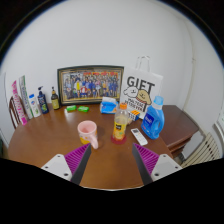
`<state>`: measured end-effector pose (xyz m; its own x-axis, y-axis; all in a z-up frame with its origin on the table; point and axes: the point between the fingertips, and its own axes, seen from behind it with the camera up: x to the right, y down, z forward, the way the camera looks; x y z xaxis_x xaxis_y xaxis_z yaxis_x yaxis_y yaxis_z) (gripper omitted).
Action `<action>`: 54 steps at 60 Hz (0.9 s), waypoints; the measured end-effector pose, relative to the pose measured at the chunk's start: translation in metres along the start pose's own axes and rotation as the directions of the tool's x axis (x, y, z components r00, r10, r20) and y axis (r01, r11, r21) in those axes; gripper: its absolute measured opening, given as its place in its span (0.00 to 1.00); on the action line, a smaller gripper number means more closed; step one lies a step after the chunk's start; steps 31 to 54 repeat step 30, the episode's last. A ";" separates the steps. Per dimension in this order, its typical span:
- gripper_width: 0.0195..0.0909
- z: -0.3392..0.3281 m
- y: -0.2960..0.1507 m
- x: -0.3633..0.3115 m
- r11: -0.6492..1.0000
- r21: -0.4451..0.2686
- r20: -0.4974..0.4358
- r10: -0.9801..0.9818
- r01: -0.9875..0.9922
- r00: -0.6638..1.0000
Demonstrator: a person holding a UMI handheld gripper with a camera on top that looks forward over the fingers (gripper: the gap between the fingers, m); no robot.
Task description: Pour water
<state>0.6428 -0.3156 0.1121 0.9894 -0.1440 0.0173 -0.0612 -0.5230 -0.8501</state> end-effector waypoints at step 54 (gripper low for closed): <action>0.92 -0.093 0.016 -0.052 1.000 0.010 0.025 0.010 -0.010 1.000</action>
